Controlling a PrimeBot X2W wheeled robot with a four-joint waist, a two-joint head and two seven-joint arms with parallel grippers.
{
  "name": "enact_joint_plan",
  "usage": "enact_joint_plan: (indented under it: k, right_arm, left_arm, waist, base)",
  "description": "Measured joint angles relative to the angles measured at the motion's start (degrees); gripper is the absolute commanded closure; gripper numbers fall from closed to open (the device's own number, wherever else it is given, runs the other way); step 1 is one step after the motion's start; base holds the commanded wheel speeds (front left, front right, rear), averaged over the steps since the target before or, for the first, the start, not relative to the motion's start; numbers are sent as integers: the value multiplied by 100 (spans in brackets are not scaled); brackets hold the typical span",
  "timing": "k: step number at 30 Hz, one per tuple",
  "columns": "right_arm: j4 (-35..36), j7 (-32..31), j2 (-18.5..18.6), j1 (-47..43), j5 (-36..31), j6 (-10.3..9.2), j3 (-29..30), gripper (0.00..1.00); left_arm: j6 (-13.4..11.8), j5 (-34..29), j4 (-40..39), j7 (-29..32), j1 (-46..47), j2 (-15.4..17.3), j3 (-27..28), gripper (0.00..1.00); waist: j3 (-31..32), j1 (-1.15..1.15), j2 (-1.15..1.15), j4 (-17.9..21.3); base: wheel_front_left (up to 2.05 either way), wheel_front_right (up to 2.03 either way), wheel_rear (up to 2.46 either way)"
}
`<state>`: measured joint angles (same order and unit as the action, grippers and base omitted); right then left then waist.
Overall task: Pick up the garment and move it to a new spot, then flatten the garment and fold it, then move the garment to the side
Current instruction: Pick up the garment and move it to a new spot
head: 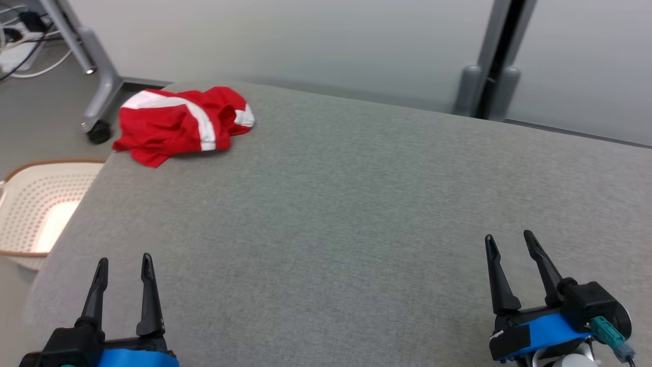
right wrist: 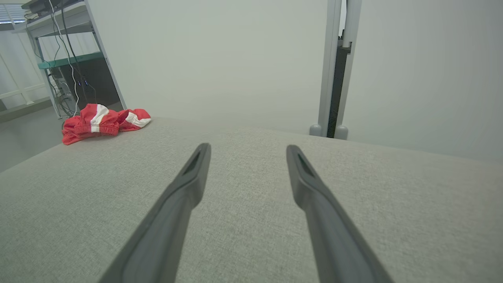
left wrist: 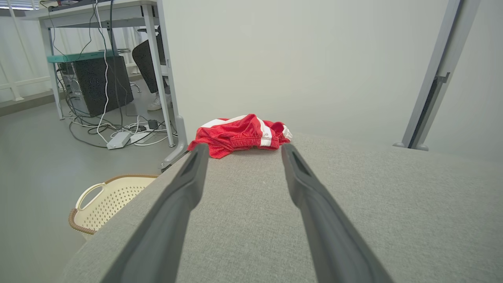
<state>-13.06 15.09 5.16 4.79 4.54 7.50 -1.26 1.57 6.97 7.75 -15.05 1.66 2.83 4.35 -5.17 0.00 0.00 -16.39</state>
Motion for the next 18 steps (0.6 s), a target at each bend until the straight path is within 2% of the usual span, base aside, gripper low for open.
enact_joint_plan:
  k: [9,18]
  right_arm:
    - [-53,0,68,116,-18,1,-71,0]
    - [-90,0,101,128,-13,1,-133,0]
  left_arm:
    - [-42,64,-41,0,-7,-1,-5,0]
    - [-92,125,-34,0,9,-1,-11,0]
  waist:
    - [-148,0,0,-575]
    - [-178,0,0,-620]
  base:
    - [0,0,0]
    - [0,0,0]
